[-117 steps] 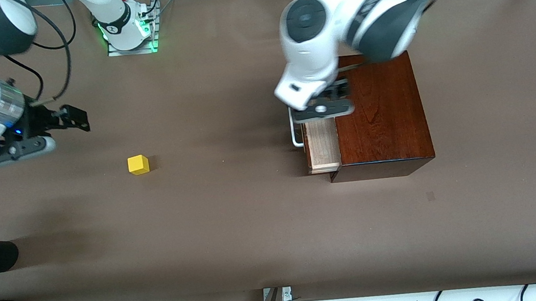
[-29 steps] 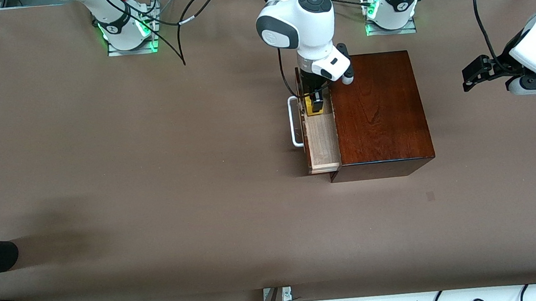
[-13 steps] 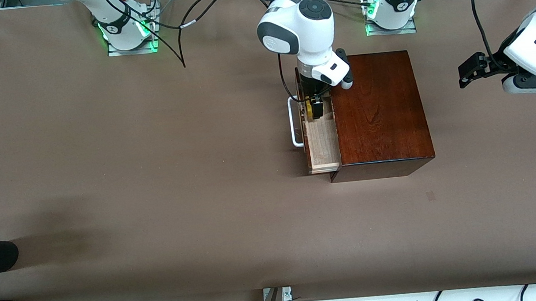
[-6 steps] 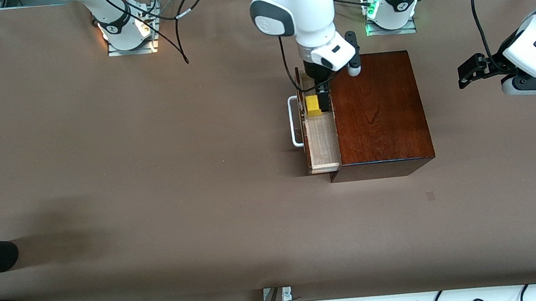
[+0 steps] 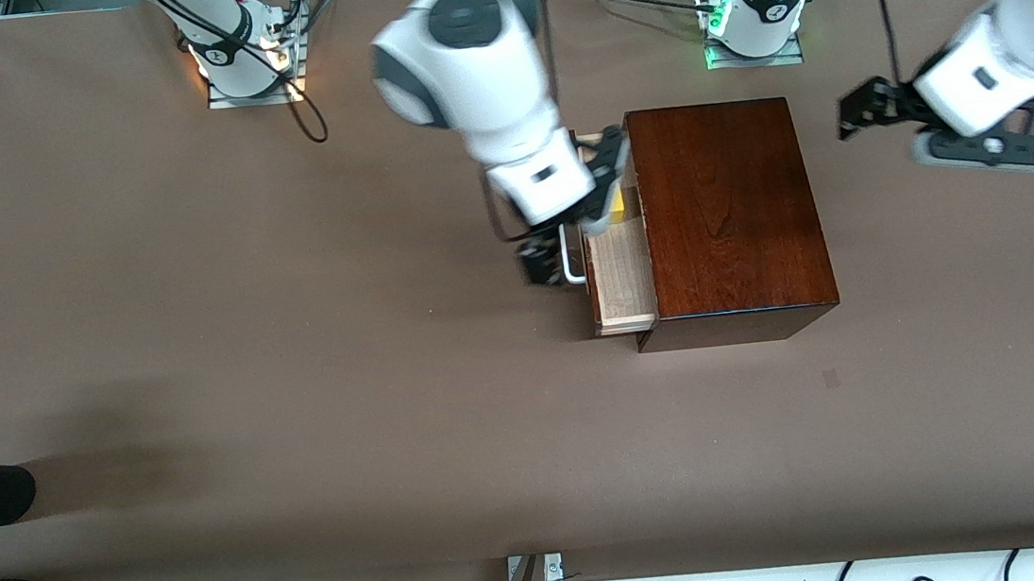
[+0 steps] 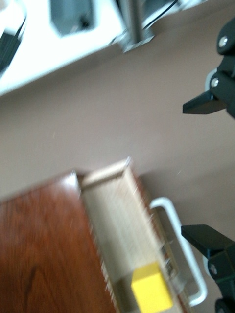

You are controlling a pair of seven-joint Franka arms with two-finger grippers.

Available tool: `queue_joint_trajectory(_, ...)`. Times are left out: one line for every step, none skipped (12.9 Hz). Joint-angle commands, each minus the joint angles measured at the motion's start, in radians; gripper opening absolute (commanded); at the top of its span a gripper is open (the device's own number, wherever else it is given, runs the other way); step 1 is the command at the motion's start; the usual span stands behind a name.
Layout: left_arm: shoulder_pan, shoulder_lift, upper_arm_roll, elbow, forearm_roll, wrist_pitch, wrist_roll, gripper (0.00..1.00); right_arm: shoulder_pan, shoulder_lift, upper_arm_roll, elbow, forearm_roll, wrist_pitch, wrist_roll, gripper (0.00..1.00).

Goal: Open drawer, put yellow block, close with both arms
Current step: 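Raise the right gripper away while the left gripper moves toward the drawer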

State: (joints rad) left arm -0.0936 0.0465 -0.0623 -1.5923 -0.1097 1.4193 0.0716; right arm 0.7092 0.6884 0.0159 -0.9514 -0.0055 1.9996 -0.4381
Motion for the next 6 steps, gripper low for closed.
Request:
queue_joint_trajectory(-0.047, 0.058, -0.017, 0.054, -0.051, -0.042, 0.28, 1.0, -0.126, -0.084, 0.016, -0.023, 0.03, -0.079, -0.004, 1.0)
queue_joint_trajectory(-0.079, 0.078, -0.023, 0.055, -0.051, -0.04, 0.348, 1.0, -0.172, -0.099, 0.016, -0.023, 0.032, -0.12, -0.001, 1.0)
queue_joint_trajectory(-0.118, 0.101, -0.024, 0.055, -0.056, -0.037, 0.365, 1.0, -0.218, -0.113, 0.016, -0.023, 0.051, -0.168, 0.002, 1.0)
queue_joint_trajectory(-0.154, 0.125, -0.024, 0.057, -0.065, -0.027, 0.37, 1.0, -0.278, -0.124, 0.013, -0.024, 0.115, -0.221, 0.008, 1.0)
queue_joint_trajectory(-0.203, 0.159, -0.024, 0.08, -0.065, 0.001, 0.375, 1.0, -0.351, -0.133, 0.015, -0.023, 0.171, -0.255, 0.009, 1.0)
queue_joint_trajectory(-0.253, 0.191, -0.024, 0.1, -0.065, 0.036, 0.391, 1.0, -0.393, -0.139, 0.016, -0.032, 0.186, -0.269, 0.016, 1.0)
